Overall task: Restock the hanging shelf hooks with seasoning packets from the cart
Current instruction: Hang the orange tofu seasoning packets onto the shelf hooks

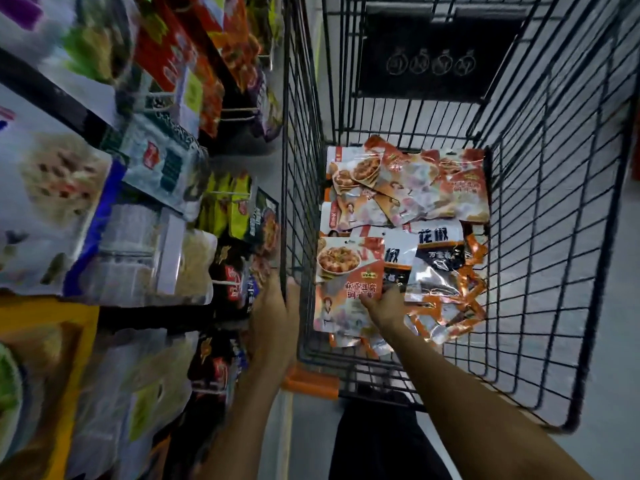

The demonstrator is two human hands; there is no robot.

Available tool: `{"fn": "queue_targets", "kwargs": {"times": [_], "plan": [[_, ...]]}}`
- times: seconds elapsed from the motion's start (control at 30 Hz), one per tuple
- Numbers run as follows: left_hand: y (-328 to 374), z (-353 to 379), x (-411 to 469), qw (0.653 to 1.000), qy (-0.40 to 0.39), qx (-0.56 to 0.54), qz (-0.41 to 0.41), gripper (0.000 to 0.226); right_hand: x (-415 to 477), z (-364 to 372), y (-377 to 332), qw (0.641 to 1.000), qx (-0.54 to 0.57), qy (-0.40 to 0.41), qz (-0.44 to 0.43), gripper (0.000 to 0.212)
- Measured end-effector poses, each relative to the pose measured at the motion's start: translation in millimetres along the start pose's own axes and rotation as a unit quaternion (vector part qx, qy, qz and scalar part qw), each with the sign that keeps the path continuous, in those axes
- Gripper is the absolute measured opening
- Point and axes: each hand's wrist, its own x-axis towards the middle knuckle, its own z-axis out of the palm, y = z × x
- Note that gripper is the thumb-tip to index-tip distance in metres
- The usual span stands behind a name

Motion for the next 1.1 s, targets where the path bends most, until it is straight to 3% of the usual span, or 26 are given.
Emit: {"fn": "queue_targets", "kwargs": {"times": [0.1, 0.2, 0.37, 0.5, 0.6, 0.67, 0.77, 0.87, 1.0, 1.1], "plan": [[0, 0, -1, 0.999, 0.014, -0.012, 0.038, 0.019, 3, 9, -2, 0.999, 0.022, -0.020, 0.025, 0.014], [-2, 0, 0, 0.998, 0.017, -0.015, 0.056, 0.018, 3, 12, -5, 0.996, 0.055, -0.054, 0.041, 0.024], [-3, -10, 1, 0.998, -0.020, -0.013, 0.051, 0.017, -18, -9, -19, 0.995, 0.070, -0.055, -0.050, 0.028], [16, -28, -3, 1.000, -0.005, 0.006, 0.024, 0.034, -41, -57, -34, 0.988, 0.084, -0.024, -0.123, 0.022], [44, -37, -5, 0.995, 0.064, 0.012, 0.080, 0.045, -56, -100, -49, 0.982, 0.138, -0.058, -0.119, 0.006], [66, -36, -2, 0.993, 0.047, -0.017, 0.103, 0.052, -64, -125, -61, 0.977, 0.161, -0.091, -0.103, 0.009], [95, -23, 6, 0.988, -0.083, -0.121, 0.052, 0.064, -75, -152, -80, 0.963, 0.200, -0.153, -0.095, 0.024], [105, -7, 20, 0.938, -0.226, -0.259, -0.041, 0.058, -80, -162, -98, 0.935, 0.254, -0.228, -0.098, 0.037], [91, 16, 34, 0.870, -0.281, -0.370, -0.168, 0.067, -64, -156, -109, 0.931, 0.237, -0.260, -0.099, 0.034], [82, 38, 43, 0.861, -0.263, -0.379, -0.216, 0.073, -39, -148, -111, 0.957, 0.131, -0.224, -0.126, 0.025]]}}
